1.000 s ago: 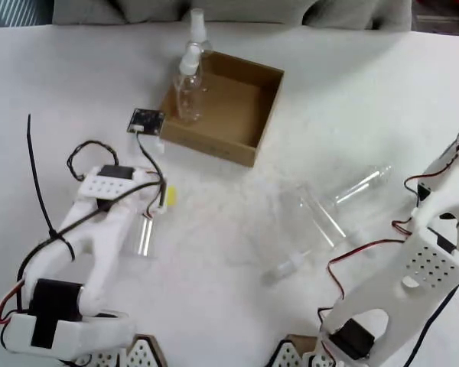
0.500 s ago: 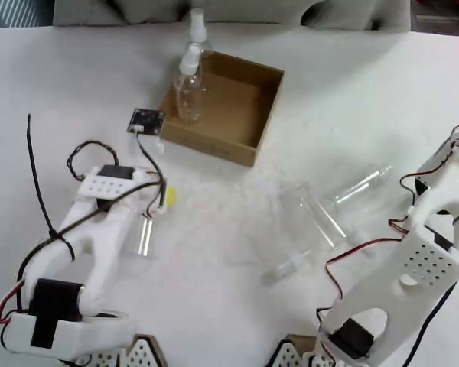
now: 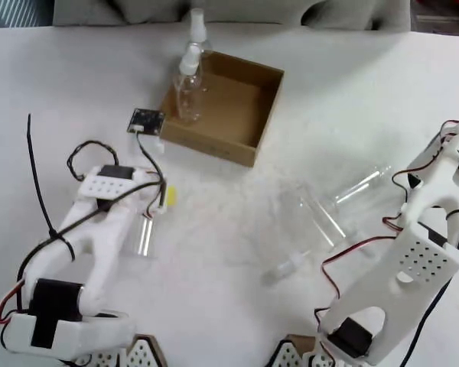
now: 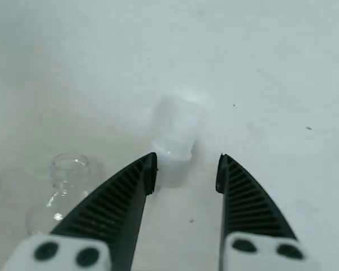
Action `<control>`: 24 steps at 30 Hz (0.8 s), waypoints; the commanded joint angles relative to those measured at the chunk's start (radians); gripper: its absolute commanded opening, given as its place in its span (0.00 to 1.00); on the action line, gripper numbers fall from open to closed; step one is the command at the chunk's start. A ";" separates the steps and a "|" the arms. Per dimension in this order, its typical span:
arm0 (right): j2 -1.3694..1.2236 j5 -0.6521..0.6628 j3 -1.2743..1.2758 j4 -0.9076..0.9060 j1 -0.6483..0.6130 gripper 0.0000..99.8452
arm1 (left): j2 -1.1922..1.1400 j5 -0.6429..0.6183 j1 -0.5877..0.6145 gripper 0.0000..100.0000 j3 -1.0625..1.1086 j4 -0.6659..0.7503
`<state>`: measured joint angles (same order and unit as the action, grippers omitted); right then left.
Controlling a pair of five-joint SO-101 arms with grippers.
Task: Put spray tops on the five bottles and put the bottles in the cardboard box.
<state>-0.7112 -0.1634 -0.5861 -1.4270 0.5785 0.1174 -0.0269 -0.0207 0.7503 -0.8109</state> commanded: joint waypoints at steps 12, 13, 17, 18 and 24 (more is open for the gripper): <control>-0.071 -0.009 -0.040 0.047 -0.030 0.15 | 0.058 0.011 -0.012 0.05 -0.008 0.025; -0.079 -0.009 -0.040 0.047 -0.031 0.15 | 0.058 0.011 -0.012 0.05 -0.008 0.025; -0.082 -0.003 -0.040 0.041 -0.031 0.15 | 0.058 0.011 -0.012 0.05 -0.008 0.025; -0.081 -0.002 -0.040 0.036 -0.031 0.15 | 0.058 0.011 -0.012 0.05 -0.008 0.025; -0.028 0.000 -0.040 -0.004 -0.028 0.11 | 0.058 0.011 -0.012 0.05 -0.008 0.025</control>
<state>-0.7971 -0.1634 -0.5861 -1.4070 0.5585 0.1174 -0.0269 -0.0207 0.7503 -0.8109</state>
